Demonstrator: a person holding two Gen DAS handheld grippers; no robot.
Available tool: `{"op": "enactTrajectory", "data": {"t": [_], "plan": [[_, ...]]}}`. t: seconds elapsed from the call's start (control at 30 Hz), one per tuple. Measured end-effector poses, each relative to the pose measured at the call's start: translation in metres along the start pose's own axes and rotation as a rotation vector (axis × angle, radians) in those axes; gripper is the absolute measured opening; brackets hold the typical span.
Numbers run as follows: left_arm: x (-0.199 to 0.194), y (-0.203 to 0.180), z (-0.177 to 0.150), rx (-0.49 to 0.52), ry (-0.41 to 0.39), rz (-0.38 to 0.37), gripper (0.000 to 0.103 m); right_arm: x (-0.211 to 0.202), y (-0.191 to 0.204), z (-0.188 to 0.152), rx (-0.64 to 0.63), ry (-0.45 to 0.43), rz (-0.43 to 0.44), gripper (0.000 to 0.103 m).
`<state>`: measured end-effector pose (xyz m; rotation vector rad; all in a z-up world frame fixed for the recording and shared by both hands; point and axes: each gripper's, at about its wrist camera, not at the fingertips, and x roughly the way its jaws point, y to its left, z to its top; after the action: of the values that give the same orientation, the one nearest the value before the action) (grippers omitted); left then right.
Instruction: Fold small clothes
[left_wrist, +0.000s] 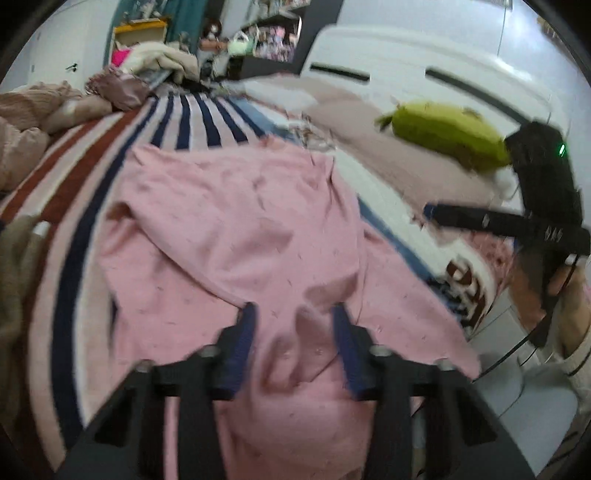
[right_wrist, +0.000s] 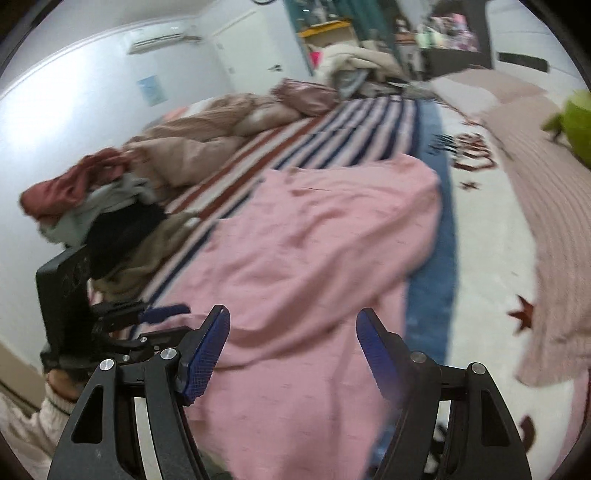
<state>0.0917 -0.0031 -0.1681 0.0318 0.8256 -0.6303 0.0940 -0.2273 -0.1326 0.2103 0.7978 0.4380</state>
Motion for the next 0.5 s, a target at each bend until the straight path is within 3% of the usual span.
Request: {"op": "enactTrajectory", "data": {"t": [0.03, 0.1, 0.33, 0.5], "plan": [[0.008, -0.004, -0.001, 0.011, 0.015, 0.011, 0.028, 0.0, -0.006, -0.001, 0.013, 0.002, -0.027, 0.067], [0.018, -0.008, -0.001, 0.014, 0.046, 0.034, 0.005, 0.001, -0.016, -0.001, 0.046, 0.0, -0.038, 0.067], [-0.022, 0.004, 0.0, -0.008, -0.059, 0.086, 0.002, 0.008, -0.038, -0.001, 0.091, 0.013, -0.059, 0.067], [-0.047, 0.022, -0.006, -0.054, -0.118, 0.191, 0.001, 0.025, -0.048, 0.008, 0.129, 0.02, -0.085, 0.067]]}}
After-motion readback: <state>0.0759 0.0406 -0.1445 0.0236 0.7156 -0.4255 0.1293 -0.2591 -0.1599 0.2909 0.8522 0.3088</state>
